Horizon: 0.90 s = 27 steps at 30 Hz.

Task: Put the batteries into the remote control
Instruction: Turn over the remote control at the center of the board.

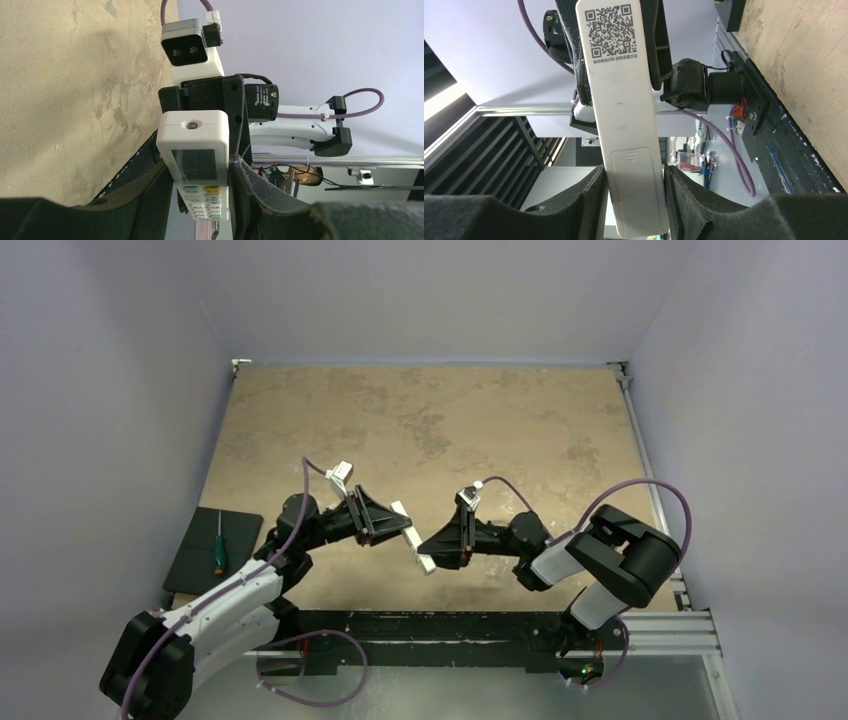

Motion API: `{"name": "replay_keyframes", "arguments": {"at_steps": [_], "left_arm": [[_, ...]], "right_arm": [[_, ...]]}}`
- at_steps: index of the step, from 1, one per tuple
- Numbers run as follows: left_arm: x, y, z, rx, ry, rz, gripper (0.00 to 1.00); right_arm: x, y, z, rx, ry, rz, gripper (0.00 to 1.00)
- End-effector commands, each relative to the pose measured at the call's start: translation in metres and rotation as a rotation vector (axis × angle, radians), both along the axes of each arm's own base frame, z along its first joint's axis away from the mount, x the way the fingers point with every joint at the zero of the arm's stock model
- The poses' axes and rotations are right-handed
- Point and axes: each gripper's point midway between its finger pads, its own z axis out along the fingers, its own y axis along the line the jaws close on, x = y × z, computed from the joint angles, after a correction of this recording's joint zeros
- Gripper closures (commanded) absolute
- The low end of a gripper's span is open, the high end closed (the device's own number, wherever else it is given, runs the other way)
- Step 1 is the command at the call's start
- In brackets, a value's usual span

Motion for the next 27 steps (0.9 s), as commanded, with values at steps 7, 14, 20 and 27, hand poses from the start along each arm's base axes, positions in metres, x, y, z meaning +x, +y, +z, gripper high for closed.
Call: {"name": "replay_keyframes", "arguments": {"at_steps": [7,14,20,27], "left_arm": [[-0.002,0.002,0.015,-0.002,-0.081,-0.005,1.00],[-0.003,0.004,0.015,0.010,-0.081,-0.001,1.00],[-0.004,0.005,0.012,0.026,-0.076,0.000,1.00],[-0.003,0.004,0.013,0.048,-0.080,-0.002,1.00]], "right_arm": [[-0.020,-0.021,0.051,0.214,-0.235,-0.013,0.41],[-0.023,-0.020,0.045,0.169,-0.264,-0.006,0.34],[-0.018,-0.016,0.037,0.064,-0.331,-0.025,0.29],[0.004,-0.012,0.015,-0.222,-0.468,-0.099,0.27]]}}
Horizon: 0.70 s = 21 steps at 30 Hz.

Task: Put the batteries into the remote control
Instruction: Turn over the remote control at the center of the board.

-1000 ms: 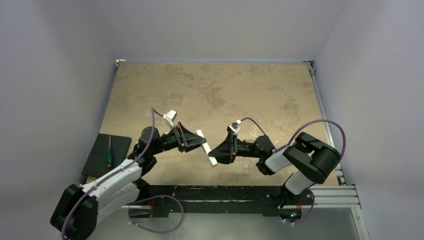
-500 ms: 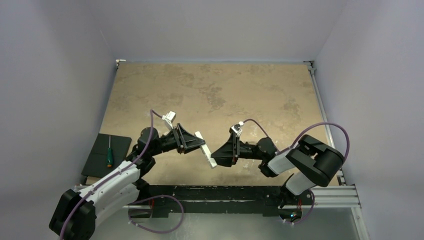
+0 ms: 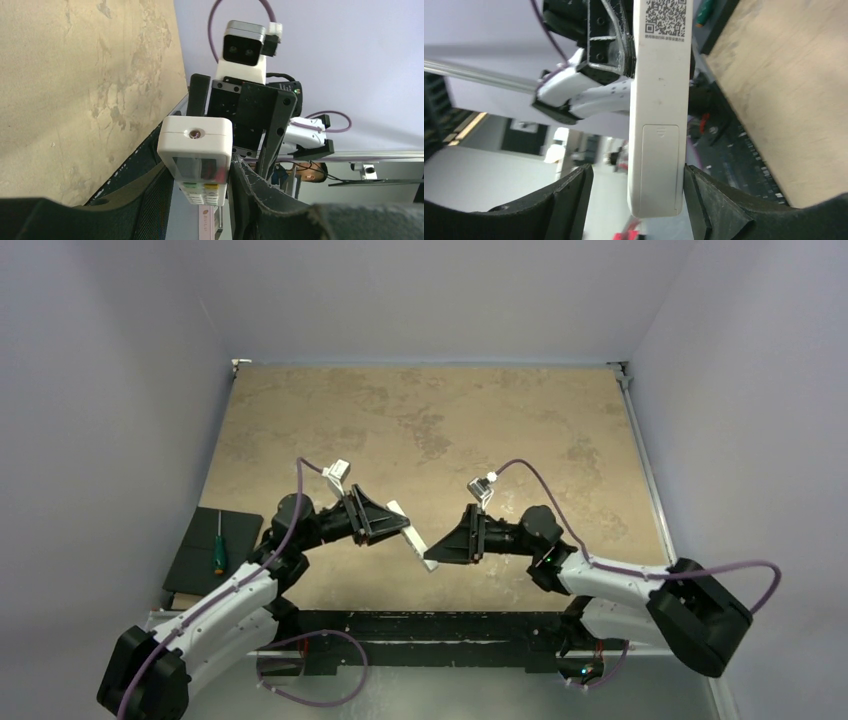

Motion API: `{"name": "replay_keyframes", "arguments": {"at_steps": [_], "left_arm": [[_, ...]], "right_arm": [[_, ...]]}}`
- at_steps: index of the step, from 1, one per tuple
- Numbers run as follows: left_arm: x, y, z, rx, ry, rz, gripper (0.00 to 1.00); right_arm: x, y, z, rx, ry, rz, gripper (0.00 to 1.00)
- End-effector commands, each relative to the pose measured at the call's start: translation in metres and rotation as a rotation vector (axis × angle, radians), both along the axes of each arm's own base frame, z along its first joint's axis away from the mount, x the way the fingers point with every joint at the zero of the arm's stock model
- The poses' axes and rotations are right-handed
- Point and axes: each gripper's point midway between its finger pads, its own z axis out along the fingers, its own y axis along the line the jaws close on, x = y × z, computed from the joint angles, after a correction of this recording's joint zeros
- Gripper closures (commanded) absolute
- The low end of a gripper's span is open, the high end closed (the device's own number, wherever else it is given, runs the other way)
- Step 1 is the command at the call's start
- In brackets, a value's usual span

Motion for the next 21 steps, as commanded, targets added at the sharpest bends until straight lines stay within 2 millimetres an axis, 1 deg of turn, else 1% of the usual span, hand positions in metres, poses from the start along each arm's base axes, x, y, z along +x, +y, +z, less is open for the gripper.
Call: {"name": "replay_keyframes", "arguments": {"at_steps": [1,3,4,9,14,15,17,21], "left_arm": [[0.006,0.001,0.001,0.046,-0.044,0.011,1.00],[0.006,0.001,0.000,0.051,-0.036,0.010,1.00],[0.007,0.000,-0.002,0.054,-0.031,0.011,1.00],[0.010,0.000,-0.009,0.089,-0.014,0.013,1.00],[0.019,0.004,-0.019,0.216,-0.009,0.038,1.00],[0.021,0.006,-0.021,0.251,-0.006,0.044,1.00],[0.024,0.010,-0.034,0.329,0.027,0.050,1.00],[0.031,0.010,-0.049,0.406,0.059,0.037,1.00]], "right_arm": [[0.022,0.001,-0.011,-0.198,-0.158,-0.093,0.27],[0.028,-0.003,-0.018,-0.278,-0.183,-0.126,0.27],[0.031,-0.006,-0.025,-0.325,-0.181,-0.144,0.26],[0.042,-0.017,-0.038,-0.464,-0.223,-0.193,0.26],[0.052,-0.033,-0.054,-0.612,-0.264,-0.241,0.26],[0.053,-0.035,-0.055,-0.631,-0.266,-0.249,0.26],[0.057,-0.042,-0.058,-0.674,-0.269,-0.281,0.25],[0.064,-0.053,-0.058,-0.729,-0.278,-0.331,0.22]]}}
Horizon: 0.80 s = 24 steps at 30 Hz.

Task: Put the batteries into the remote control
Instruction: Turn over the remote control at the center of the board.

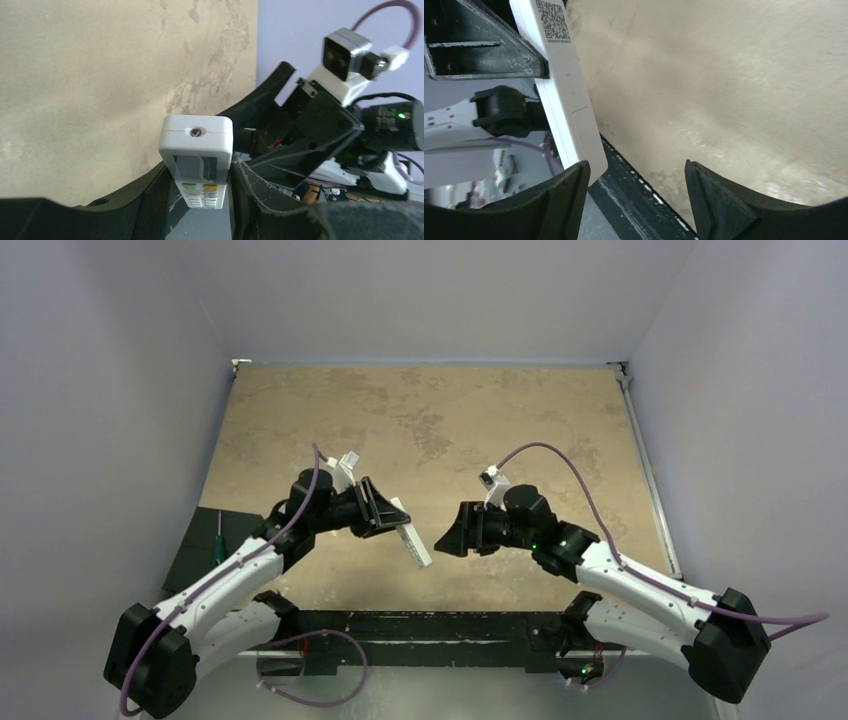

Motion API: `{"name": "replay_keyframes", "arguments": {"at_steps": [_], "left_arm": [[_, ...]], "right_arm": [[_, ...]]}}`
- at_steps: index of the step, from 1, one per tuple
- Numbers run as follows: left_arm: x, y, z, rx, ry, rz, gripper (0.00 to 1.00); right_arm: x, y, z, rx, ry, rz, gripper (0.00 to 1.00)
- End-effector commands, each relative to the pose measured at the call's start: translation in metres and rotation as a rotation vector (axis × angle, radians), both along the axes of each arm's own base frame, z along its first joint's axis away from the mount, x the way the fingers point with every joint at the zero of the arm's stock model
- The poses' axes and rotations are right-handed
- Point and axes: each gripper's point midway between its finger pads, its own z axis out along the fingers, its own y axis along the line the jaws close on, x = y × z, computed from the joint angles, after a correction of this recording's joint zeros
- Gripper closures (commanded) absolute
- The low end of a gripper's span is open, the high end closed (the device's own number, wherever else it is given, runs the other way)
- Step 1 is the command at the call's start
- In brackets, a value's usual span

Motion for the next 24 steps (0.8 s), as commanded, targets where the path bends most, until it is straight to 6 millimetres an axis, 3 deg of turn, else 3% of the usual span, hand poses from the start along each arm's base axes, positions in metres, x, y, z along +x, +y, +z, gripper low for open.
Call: {"name": "replay_keyframes", "arguments": {"at_steps": [1,16,24], "left_arm": [[0.008,0.004,-0.016,0.121,0.007,-0.011,1.00],[0.038,0.000,-0.047,0.429,0.037,-0.002,1.00],[0.048,-0.014,-0.069,0.648,0.038,0.000,1.00]], "right_arm": [[0.016,-0.017,0.010,-0.091,-0.089,-0.078,0.22],[0.043,-0.069,0.016,-0.289,-0.182,-0.313,0.10],[0.051,-0.086,0.034,-0.288,-0.227,-0.416,0.03]]}}
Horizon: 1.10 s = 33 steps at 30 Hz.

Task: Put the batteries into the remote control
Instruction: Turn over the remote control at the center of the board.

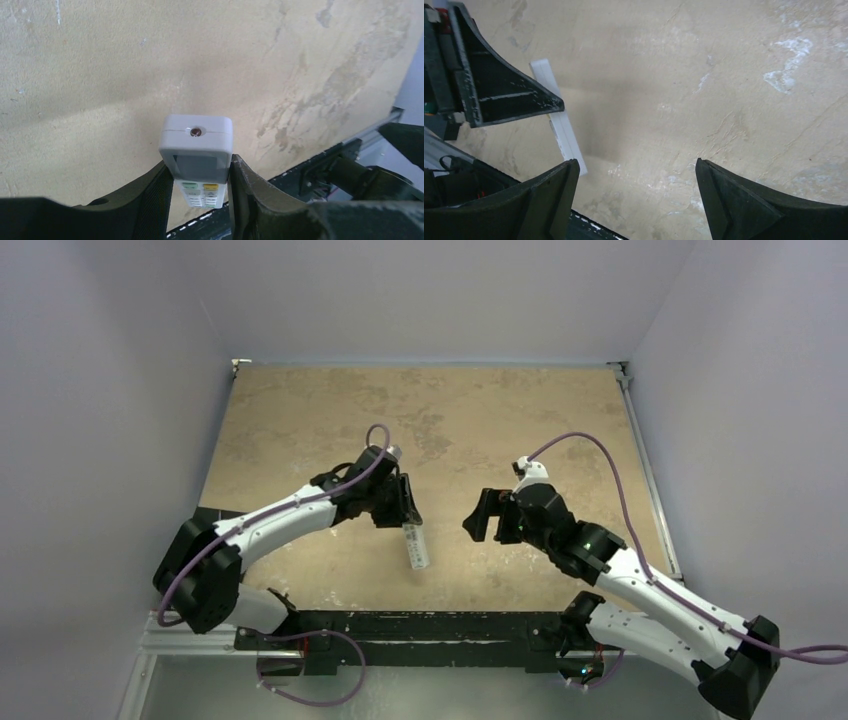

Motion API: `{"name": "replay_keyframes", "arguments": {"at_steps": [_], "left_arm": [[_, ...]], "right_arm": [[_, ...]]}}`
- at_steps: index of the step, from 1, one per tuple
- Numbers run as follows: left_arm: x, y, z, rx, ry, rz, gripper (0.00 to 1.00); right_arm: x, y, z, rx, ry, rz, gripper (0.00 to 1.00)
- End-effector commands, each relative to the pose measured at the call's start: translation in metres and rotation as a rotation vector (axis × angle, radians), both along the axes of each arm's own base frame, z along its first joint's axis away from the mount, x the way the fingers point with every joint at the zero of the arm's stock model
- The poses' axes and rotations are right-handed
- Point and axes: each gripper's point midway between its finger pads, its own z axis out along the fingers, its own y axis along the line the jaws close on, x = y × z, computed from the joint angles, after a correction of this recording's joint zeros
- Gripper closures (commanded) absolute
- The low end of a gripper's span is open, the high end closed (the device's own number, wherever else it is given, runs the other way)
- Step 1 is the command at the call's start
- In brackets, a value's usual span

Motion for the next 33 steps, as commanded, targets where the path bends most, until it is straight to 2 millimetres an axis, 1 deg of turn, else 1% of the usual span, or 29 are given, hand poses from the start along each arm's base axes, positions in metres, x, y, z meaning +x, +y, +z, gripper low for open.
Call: {"name": "replay_keyframes", "arguments": {"at_steps": [1,4,6,10,13,14,19,26,29,33], "left_arm": [[0.016,0.001,-0.002,0.135,-0.052,0.017,1.00],[0.021,-0.003,-0.006,0.174,-0.053,0.012,1.00],[0.028,-0.002,-0.011,0.210,-0.060,0.024,1.00],[0.031,-0.006,-0.025,0.247,-0.038,0.014,1.00],[0.034,-0.009,-0.035,0.285,-0.026,0.015,1.00],[0.035,-0.009,-0.038,0.301,-0.021,0.018,0.97],[0.037,-0.012,-0.049,0.347,-0.009,0.012,0.92],[0.037,-0.017,-0.054,0.370,-0.007,0.001,0.73],[0.037,-0.017,-0.054,0.375,-0.007,-0.002,0.67],[0.037,-0.016,-0.054,0.383,-0.007,-0.003,0.65]], "right_arm": [[0.010,-0.011,0.026,0.018,-0.084,-0.068,0.03],[0.009,-0.013,0.023,0.014,-0.082,-0.070,0.03],[0.009,-0.015,0.020,0.001,-0.076,-0.079,0.03],[0.010,-0.022,0.016,-0.025,-0.071,-0.110,0.03],[0.010,-0.024,0.017,-0.023,-0.074,-0.114,0.03],[0.010,-0.024,0.016,-0.022,-0.074,-0.115,0.03],[0.008,-0.024,0.014,-0.008,-0.077,-0.114,0.03],[0.007,-0.025,0.008,-0.021,-0.069,-0.113,0.03],[0.008,-0.024,0.008,-0.021,-0.071,-0.111,0.03],[0.008,-0.023,0.006,-0.021,-0.067,-0.107,0.03]]}}
